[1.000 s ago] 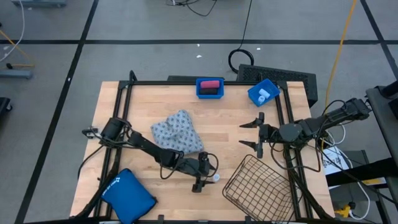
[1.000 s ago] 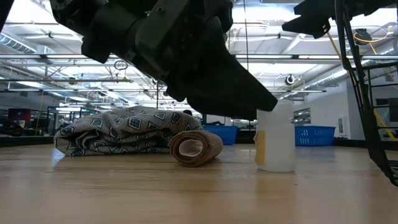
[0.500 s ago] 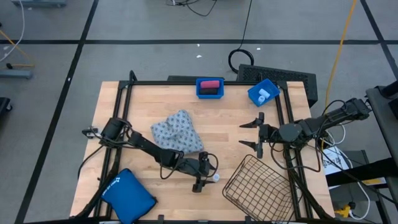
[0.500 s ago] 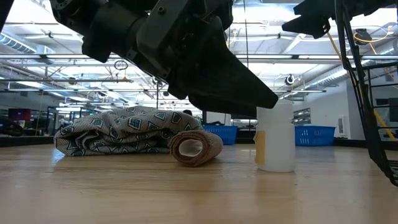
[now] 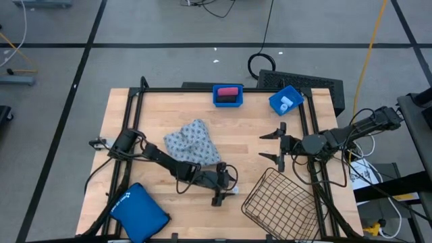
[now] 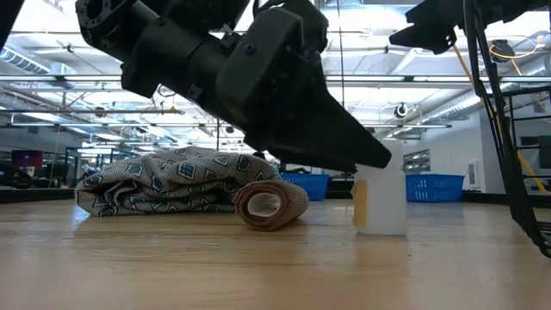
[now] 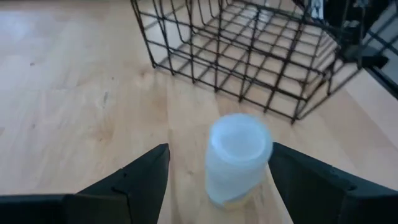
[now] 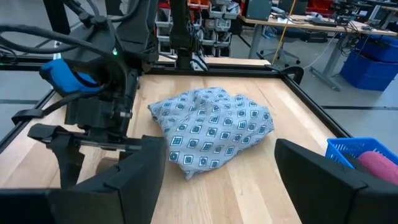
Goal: Pick & Place Medicine items
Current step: Put the white medicine bottle into the right blue bin
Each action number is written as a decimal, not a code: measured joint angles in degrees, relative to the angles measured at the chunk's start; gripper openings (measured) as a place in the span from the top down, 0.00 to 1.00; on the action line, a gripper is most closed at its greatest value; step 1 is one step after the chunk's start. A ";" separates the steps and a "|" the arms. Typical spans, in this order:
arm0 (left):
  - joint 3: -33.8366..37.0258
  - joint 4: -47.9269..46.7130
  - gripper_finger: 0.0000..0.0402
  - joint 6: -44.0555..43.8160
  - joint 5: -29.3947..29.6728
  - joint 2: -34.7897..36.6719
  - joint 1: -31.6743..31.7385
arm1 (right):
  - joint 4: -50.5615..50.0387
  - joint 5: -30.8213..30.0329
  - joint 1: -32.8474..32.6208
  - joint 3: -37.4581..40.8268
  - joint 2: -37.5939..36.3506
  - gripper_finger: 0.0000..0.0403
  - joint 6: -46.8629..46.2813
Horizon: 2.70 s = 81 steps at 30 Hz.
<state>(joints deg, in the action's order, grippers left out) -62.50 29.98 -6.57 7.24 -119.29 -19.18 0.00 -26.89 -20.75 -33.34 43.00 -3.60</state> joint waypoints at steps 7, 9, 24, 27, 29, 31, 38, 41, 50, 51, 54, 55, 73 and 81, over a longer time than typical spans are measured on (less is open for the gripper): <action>0.00 0.61 0.42 2.07 0.33 0.00 0.04 | 0.21 -0.02 0.00 0.00 0.07 0.28 0.00; 0.00 0.63 0.47 2.65 0.33 0.00 0.02 | 0.18 -0.02 0.00 0.00 0.07 0.28 0.00; 0.00 0.76 0.68 3.17 4.13 0.00 2.64 | 0.17 -0.04 0.00 0.00 0.07 0.28 0.00; 0.00 0.75 0.68 3.32 5.30 0.00 4.05 | 0.18 -0.04 0.00 0.00 0.07 0.28 0.00; 0.00 0.74 0.68 3.32 5.32 0.00 5.44 | 0.16 -0.04 0.00 0.00 0.07 0.28 0.00; 0.00 0.74 0.68 3.32 5.34 0.00 7.05 | 0.16 -0.04 0.00 0.00 0.07 0.28 0.00; 0.00 0.72 0.69 3.02 4.06 0.00 13.09 | 0.12 -0.09 0.00 0.00 0.12 0.28 -0.17; 0.00 0.67 0.68 2.32 2.42 0.00 15.21 | 0.15 -1.26 0.02 0.00 1.35 0.28 -0.22; 0.00 0.67 0.64 2.16 1.73 0.00 18.39 | 2.22 -7.73 0.33 0.09 10.68 0.28 1.61; 0.00 0.67 0.64 2.16 1.73 0.00 18.61 | 2.96 -7.59 0.45 0.09 11.39 0.28 2.27; 0.00 0.67 0.63 1.99 1.73 0.00 19.10 | 4.53 -7.58 0.55 0.09 13.03 0.28 2.70; 0.00 0.67 0.63 1.68 1.73 0.00 19.24 | 4.99 -7.59 0.55 0.09 13.41 0.28 2.71; 0.02 0.05 0.29 -1.16 2.08 0.46 19.91 | 5.39 -7.49 0.88 0.09 14.15 0.28 -1.95; 0.04 -4.12 0.17 1.87 1.73 6.66 19.92 | 0.35 3.52 9.33 -4.11 15.23 0.28 -3.97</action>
<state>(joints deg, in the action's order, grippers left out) -62.46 25.87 -4.69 8.96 -112.62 0.74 0.35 -23.37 -11.42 -37.45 58.23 -7.56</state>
